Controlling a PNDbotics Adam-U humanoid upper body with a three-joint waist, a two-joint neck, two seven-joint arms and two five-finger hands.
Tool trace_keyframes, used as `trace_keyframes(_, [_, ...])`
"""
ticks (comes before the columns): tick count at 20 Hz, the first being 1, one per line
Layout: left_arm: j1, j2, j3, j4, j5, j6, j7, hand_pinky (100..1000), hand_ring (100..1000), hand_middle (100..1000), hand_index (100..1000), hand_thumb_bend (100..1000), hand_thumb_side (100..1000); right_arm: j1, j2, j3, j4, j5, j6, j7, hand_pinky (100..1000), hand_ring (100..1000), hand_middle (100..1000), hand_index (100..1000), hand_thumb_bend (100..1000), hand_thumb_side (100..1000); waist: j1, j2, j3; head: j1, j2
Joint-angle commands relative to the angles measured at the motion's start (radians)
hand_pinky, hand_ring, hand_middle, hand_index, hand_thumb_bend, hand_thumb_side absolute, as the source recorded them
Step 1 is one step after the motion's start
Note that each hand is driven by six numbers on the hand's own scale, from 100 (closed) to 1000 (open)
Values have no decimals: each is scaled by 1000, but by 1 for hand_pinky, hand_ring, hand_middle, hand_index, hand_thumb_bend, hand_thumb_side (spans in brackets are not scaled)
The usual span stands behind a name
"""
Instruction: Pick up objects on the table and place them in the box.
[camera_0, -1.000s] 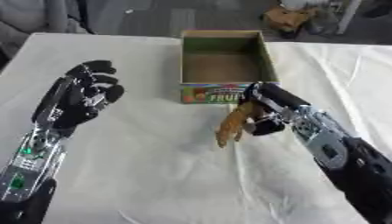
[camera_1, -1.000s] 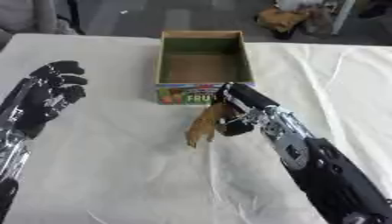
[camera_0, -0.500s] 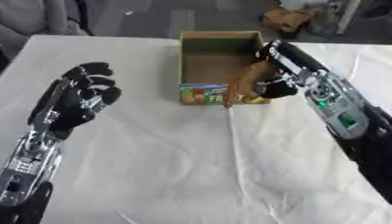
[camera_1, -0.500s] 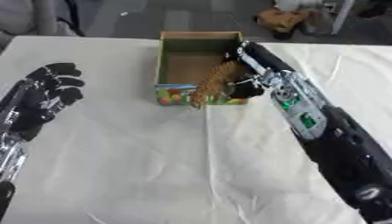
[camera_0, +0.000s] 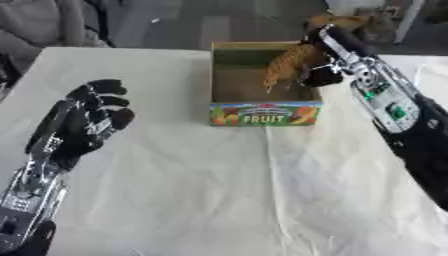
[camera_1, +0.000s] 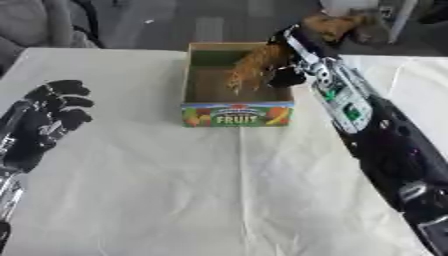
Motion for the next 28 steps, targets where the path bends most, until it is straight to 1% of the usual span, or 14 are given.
trace_keyframes(1, [-31, -10, -11, -28, 11, 1, -16, 610, 701, 688, 781, 740, 411, -45, 2, -48, 73, 37, 8, -35, 218, 283, 291, 396, 100, 100, 3, -8, 20, -31, -26])
trace_keyframes(3, [-40, -18, -18, -31, 13, 2, -24, 610, 701, 689, 781, 740, 411, -59, 12, -64, 128, 56, 0, -58, 234, 296, 304, 410, 100, 100, 4, -5, 38, -45, -33])
trace_keyframes(5, [-47, -24, -24, -33, 14, 4, -31, 610, 701, 689, 781, 740, 411, -71, 24, -76, 181, 78, -14, -80, 280, 337, 346, 455, 100, 100, 6, -2, 55, -61, -39])
trace_keyframes(7, [-54, -27, -28, -36, 16, 5, -36, 609, 702, 689, 781, 741, 411, -78, 35, -84, 223, 102, -29, -94, 380, 434, 435, 551, 100, 100, 6, 1, 70, -74, -44])
trace_keyframes(8, [-56, -28, -29, -37, 17, 5, -39, 609, 702, 689, 781, 741, 411, -80, 40, -86, 238, 114, -37, -95, 388, 445, 445, 561, 100, 100, 7, 1, 74, -77, -45])
trace_keyframes(9, [-57, -29, -30, -38, 17, 6, -40, 609, 702, 689, 781, 741, 411, -82, 44, -86, 250, 125, -46, -89, 439, 510, 506, 631, 100, 100, 7, 2, 78, -80, -46])
trace_keyframes(10, [-57, -29, -31, -38, 17, 7, -42, 609, 702, 689, 781, 741, 411, -82, 48, -84, 258, 135, -56, -79, 488, 569, 563, 698, 100, 182, 8, 2, 81, -81, -47])
trace_keyframes(11, [-58, -29, -31, -38, 17, 7, -42, 609, 702, 689, 781, 741, 411, -83, 51, -80, 265, 142, -69, -66, 519, 604, 601, 729, 100, 223, 8, 2, 82, -81, -47])
trace_keyframes(14, [-58, -29, -31, -37, 18, 8, -43, 608, 702, 689, 781, 742, 411, -85, 52, -84, 269, 144, -108, 2, 633, 719, 708, 820, 100, 331, 9, 1, 81, -79, -48])
trace_keyframes(16, [-57, -28, -31, -35, 18, 8, -44, 609, 703, 689, 781, 742, 412, -87, 49, -87, 261, 141, -122, 49, 694, 765, 753, 847, 107, 371, 8, 0, 78, -77, -48])
trace_keyframes(19, [-57, -28, -32, -33, 18, 8, -45, 608, 703, 689, 781, 742, 412, -89, 43, -90, 248, 133, -130, 97, 714, 780, 765, 855, 122, 382, 8, 0, 75, -76, -49])
trace_keyframes(24, [-57, -28, -32, -33, 18, 7, -46, 608, 703, 689, 781, 742, 412, -89, 41, -92, 239, 130, -127, 114, 714, 780, 765, 855, 122, 382, 8, 0, 74, -75, -49])
trace_keyframes(25, [-57, -27, -33, -32, 18, 7, -47, 607, 703, 689, 781, 742, 412, -92, 39, -85, 239, 135, -129, 119, 736, 775, 748, 845, 201, 352, 8, 1, 73, -77, -48])
trace_keyframes(28, [-60, -29, -38, -32, 17, 8, -52, 607, 704, 689, 781, 742, 412, -101, 29, -45, 246, 176, -114, 135, 734, 768, 746, 847, 244, 341, 8, 4, 77, -84, -50])
